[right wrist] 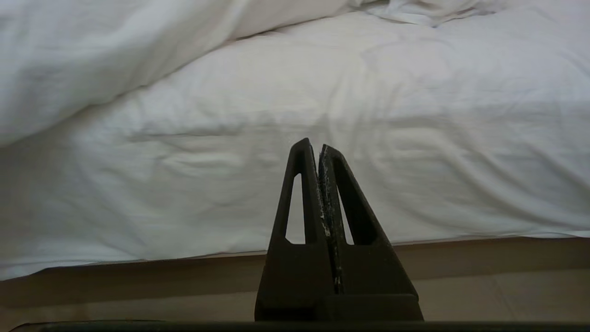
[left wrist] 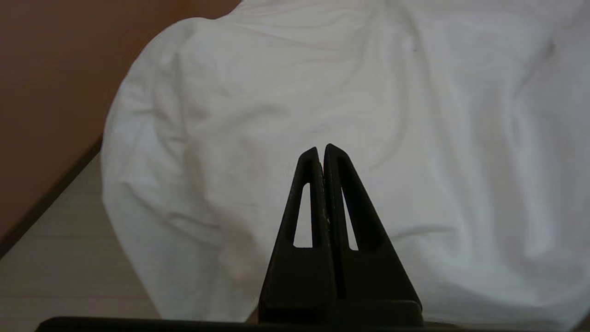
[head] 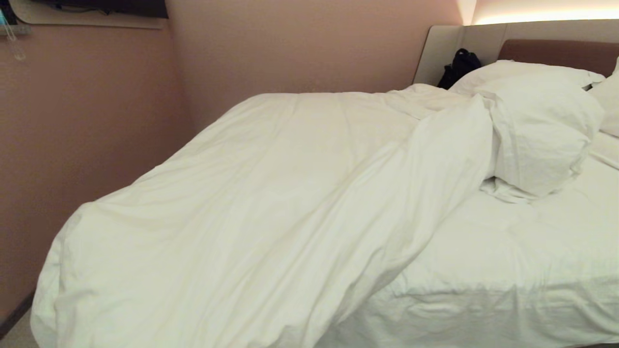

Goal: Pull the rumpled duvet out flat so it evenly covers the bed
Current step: Flatten the corners of the folded blanket

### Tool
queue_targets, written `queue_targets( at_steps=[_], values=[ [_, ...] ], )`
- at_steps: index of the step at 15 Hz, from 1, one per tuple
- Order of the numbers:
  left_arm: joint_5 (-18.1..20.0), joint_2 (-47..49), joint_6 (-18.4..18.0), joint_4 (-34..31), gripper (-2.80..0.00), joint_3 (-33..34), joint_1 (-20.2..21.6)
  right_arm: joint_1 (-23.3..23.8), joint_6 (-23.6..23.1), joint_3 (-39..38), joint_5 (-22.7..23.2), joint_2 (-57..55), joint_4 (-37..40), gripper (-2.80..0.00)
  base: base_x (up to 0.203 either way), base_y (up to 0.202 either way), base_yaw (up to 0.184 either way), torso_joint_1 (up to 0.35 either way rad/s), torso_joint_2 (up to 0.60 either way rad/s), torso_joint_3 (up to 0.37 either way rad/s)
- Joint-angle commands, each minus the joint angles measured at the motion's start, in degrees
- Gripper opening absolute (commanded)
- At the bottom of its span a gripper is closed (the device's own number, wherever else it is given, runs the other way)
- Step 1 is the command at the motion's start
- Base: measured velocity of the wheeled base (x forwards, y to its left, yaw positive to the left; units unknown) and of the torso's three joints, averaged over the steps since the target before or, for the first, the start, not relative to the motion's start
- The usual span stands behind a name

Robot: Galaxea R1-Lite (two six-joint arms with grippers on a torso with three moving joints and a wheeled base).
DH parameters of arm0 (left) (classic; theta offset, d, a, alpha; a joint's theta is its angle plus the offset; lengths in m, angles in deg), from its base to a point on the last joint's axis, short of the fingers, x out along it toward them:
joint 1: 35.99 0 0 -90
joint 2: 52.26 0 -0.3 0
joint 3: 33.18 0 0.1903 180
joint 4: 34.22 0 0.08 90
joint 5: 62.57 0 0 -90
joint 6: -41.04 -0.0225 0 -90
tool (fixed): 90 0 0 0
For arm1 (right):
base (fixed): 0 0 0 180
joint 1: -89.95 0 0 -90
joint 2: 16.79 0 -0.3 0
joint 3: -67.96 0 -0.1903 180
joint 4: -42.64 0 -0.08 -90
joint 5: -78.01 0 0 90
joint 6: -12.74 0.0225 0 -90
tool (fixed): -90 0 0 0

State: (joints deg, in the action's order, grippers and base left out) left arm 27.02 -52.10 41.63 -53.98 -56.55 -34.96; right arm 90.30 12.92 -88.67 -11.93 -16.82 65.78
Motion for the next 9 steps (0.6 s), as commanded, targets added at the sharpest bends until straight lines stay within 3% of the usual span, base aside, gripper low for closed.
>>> queue_targets(
  at_steps=[1,9],
  values=[
    [0.0,-0.1,0.0,0.0,-2.8,0.0,0.0,0.0,0.0,0.0,0.0,0.0,0.0,-2.8,0.0,0.198,0.001,-0.003,0.0,0.004],
    [-0.1,-0.1,0.1,0.0,-2.8,0.0,-0.1,0.0,0.0,0.0,0.0,0.0,0.0,-2.8,0.0,0.195,-0.002,0.002,0.0,0.003]
  ],
)
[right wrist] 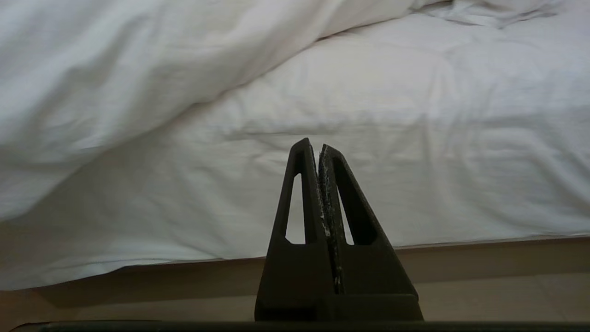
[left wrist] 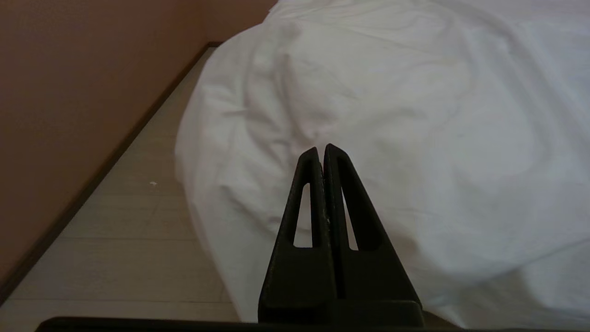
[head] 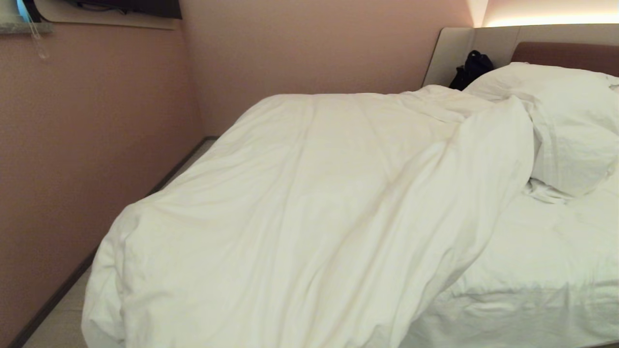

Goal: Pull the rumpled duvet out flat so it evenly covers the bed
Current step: Flatten the corners of the folded blanket

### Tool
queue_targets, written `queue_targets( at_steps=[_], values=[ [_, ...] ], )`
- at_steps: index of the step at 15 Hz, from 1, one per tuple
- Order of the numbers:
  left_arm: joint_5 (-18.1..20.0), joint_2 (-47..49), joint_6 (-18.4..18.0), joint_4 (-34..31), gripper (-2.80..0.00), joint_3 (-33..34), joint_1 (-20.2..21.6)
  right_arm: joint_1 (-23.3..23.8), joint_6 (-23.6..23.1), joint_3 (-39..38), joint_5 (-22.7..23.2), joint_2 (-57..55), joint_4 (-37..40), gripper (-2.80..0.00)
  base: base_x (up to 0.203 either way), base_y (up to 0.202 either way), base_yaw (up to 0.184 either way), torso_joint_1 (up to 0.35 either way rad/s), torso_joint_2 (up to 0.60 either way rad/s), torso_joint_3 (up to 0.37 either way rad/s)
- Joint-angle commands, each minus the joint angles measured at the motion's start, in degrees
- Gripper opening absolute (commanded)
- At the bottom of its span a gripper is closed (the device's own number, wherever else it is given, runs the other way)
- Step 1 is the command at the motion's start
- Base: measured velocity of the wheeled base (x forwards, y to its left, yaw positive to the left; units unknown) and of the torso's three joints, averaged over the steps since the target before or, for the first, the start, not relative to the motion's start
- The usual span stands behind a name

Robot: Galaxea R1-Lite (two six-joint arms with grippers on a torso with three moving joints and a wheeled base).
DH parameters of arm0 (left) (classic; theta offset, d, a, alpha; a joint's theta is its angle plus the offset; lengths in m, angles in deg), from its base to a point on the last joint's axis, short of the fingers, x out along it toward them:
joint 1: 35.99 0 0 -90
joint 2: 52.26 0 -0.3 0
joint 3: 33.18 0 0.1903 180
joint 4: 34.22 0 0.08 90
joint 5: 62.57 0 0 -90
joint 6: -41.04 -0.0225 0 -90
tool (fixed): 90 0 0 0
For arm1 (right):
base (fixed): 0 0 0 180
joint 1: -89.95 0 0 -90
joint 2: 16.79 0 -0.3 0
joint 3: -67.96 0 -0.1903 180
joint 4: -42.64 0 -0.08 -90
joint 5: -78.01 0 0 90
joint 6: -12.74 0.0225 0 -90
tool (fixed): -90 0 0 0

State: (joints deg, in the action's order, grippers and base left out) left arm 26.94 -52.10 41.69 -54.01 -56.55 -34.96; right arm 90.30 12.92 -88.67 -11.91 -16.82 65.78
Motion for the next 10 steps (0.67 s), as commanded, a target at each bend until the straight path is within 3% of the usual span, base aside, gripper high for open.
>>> queue_targets(
  at_steps=[1,7,10],
  values=[
    [0.0,-0.1,0.0,0.0,-2.8,0.0,0.0,0.0,0.0,0.0,0.0,0.0,0.0,-2.8,0.0,0.199,-0.001,0.001,0.01,0.002],
    [0.0,-0.1,0.0,0.0,-2.8,0.0,0.0,0.0,0.0,0.0,0.0,0.0,0.0,-2.8,0.0,0.194,0.0,0.003,0.0,0.002],
    [0.0,-0.1,0.0,0.0,-2.8,0.0,0.0,0.0,0.0,0.0,0.0,0.0,0.0,-2.8,0.0,0.069,0.003,0.001,0.0,0.003]
  ],
)
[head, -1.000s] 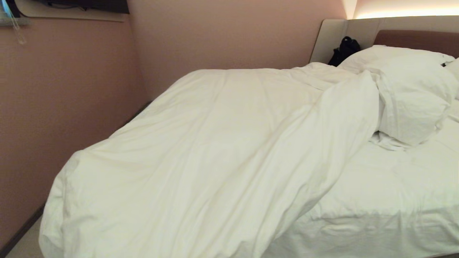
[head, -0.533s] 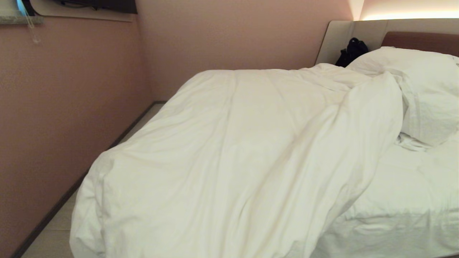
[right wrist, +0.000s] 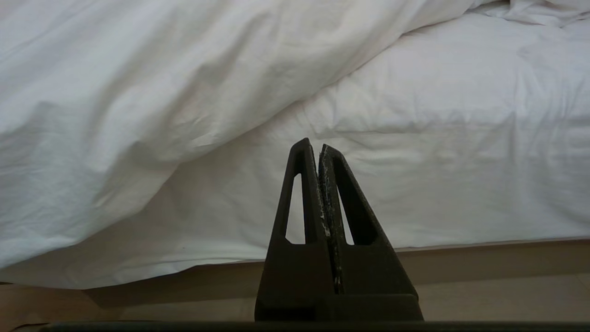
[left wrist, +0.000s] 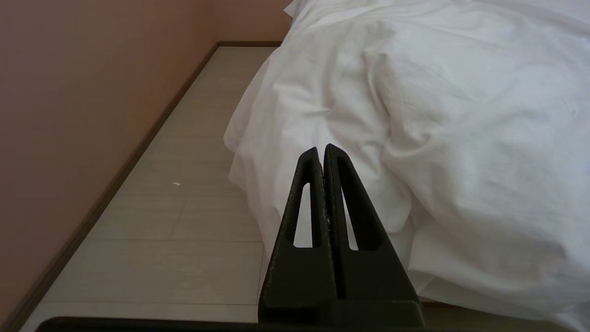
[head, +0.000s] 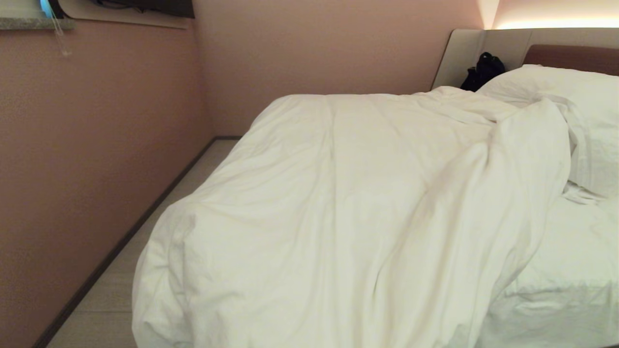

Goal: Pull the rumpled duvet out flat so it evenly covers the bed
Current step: Flatten the corners of the folded blanket

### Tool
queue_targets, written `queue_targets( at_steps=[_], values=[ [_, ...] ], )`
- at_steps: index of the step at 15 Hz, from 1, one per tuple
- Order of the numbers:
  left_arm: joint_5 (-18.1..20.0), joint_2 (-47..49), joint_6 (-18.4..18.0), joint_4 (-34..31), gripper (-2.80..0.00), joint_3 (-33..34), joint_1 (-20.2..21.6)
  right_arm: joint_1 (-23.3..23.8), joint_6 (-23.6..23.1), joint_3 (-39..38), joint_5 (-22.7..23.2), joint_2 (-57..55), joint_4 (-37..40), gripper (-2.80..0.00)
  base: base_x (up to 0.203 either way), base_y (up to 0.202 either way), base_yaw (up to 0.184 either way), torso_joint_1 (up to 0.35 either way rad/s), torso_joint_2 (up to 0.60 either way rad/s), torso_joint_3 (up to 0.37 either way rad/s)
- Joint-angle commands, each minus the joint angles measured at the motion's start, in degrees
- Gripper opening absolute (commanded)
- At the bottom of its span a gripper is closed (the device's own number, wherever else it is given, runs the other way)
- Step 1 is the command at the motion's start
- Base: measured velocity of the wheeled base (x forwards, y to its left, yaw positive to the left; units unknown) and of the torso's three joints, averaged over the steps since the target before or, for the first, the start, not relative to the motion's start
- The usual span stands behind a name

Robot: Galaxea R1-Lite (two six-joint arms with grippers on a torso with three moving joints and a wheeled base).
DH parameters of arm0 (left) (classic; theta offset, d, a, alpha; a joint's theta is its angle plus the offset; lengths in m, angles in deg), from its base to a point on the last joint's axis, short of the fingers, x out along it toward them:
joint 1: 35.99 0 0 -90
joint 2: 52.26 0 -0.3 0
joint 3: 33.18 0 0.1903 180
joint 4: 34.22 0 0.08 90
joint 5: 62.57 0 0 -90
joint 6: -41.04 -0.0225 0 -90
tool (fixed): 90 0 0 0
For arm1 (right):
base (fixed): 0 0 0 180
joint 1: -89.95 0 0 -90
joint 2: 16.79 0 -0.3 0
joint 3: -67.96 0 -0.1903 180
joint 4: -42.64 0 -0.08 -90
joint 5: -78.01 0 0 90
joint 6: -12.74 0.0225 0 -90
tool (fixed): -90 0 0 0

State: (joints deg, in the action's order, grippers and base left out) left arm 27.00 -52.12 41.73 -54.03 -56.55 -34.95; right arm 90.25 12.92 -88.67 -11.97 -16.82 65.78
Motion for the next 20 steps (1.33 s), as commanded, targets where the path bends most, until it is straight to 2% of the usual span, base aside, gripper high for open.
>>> queue_targets(
  at_steps=[1,6,9,13,15,17,20],
  values=[
    [0.0,0.0,-0.1,0.0,-2.8,0.0,0.0,0.0,0.0,0.0,0.1,0.0,0.0,-2.8,0.0,0.0,0.0,0.0,0.0,0.0],
    [-0.2,0.0,0.0,0.1,-2.8,0.0,0.0,0.0,0.0,0.0,0.1,0.0,0.0,-2.8,0.0,0.0,0.0,0.0,0.0,0.0],
    [-1.2,0.0,2.3,0.2,-2.8,0.0,0.0,0.0,0.0,0.0,0.1,0.0,0.0,-2.8,0.0,0.0,0.0,0.0,0.0,0.0],
    [-1.2,-0.1,2.6,-0.5,-2.8,0.0,0.0,0.0,0.0,0.0,0.1,0.0,0.0,-2.8,0.0,0.0,0.0,0.0,0.0,0.0],
    [-0.7,0.4,5.5,-1.9,-2.8,-4.8,-0.1,0.0,0.0,0.0,0.1,0.0,0.0,-2.8,0.0,0.0,0.0,0.0,0.0,0.0],
    [1.4,4.1,8.3,-5.6,-2.8,-12.9,-0.1,0.0,0.0,0.0,0.1,0.0,0.0,-2.8,0.0,0.0,0.0,0.0,0.0,0.0],
    [8.8,15.6,9.8,-7.4,-2.8,-15.5,-0.2,0.0,0.0,0.0,0.1,0.0,0.0,-2.8,0.0,0.0,0.0,0.0,0.0,0.0]
  ],
)
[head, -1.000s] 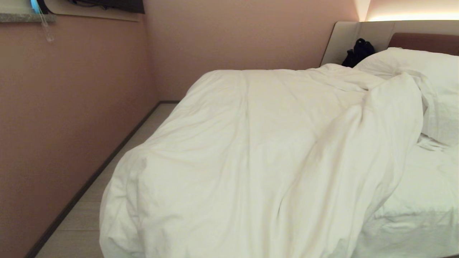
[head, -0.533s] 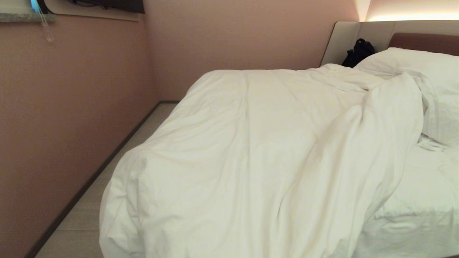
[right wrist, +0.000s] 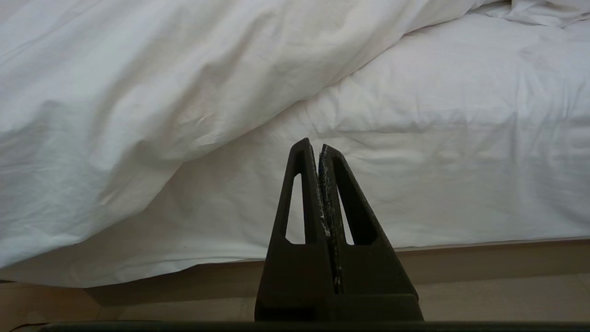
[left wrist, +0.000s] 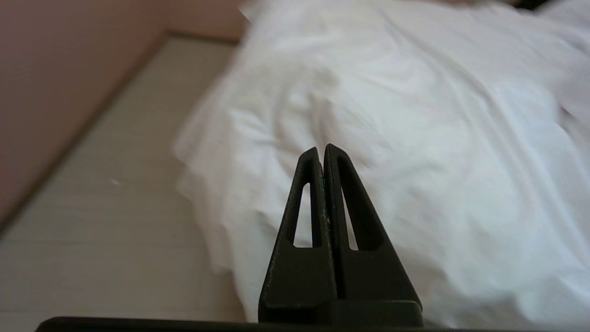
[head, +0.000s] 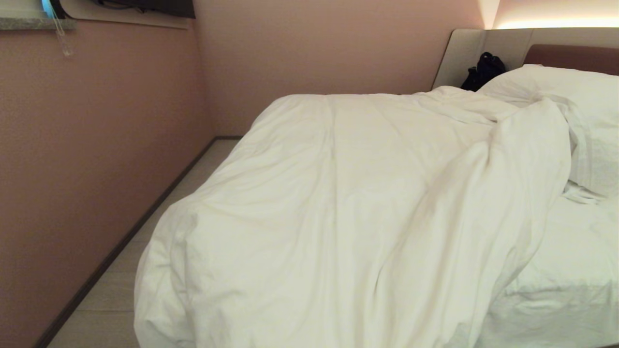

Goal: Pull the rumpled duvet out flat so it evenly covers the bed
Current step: Flatten the corners of the folded blanket

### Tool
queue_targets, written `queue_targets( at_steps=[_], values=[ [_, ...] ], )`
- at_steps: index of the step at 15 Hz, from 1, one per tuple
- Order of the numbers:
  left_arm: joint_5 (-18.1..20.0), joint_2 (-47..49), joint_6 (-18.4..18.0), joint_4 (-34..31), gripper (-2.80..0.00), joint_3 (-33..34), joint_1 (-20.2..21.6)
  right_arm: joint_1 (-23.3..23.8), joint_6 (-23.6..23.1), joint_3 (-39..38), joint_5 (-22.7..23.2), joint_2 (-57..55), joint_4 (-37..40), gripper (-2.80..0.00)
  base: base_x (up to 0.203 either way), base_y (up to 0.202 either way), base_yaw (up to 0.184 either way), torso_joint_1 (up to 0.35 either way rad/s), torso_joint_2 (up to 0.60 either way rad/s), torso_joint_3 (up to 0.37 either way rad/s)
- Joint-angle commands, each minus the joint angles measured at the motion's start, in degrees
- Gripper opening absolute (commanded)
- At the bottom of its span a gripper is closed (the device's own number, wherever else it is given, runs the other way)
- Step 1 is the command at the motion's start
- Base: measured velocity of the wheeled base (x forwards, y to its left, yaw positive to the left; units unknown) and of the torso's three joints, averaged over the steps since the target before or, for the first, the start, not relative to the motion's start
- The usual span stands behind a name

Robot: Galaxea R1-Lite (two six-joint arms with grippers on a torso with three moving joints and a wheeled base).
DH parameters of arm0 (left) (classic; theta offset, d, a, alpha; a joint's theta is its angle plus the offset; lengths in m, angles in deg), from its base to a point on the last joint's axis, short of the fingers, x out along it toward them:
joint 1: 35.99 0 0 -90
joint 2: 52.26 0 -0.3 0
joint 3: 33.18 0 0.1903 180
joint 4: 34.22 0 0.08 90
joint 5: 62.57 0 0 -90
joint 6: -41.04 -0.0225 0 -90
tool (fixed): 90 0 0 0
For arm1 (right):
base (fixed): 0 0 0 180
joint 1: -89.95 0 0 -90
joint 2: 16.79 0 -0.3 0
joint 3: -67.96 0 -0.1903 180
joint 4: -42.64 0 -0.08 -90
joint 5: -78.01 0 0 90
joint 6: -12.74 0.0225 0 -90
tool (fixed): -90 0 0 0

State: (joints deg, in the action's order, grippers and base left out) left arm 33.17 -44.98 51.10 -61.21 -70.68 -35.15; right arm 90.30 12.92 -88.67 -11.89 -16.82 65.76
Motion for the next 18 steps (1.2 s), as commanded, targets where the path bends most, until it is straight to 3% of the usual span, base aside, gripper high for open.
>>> queue_targets(
  at_steps=[1,4,10,14,18],
  values=[
    [5.3,13.8,1.5,0.0,-2.8,-1.6,0.0,0.0,0.0,0.0,0.0,0.0,0.0,-2.8,0.0,0.0,0.0,0.0,0.0,0.0],
    [10.8,32.8,4.9,5.0,-2.8,-2.3,0.0,0.0,0.0,0.0,0.0,0.0,0.0,-2.8,0.0,0.0,0.0,0.0,0.0,0.0],
    [14.6,68.5,9.1,21.6,-2.8,-5.5,0.3,0.0,0.0,0.0,0.0,0.0,0.0,-2.8,0.0,0.0,0.0,0.0,0.0,0.0],
    [14.2,78.9,11.0,25.9,-2.8,-8.5,0.9,0.0,0.0,0.0,0.0,0.0,0.0,-2.8,0.0,0.0,0.0,0.0,0.0,0.0],
    [9.4,80.4,13.0,26.1,-2.8,-9.4,2.7,0.0,0.0,0.0,0.0,0.0,0.0,-2.8,0.0,0.0,0.0,0.0,0.0,0.0]
  ],
)
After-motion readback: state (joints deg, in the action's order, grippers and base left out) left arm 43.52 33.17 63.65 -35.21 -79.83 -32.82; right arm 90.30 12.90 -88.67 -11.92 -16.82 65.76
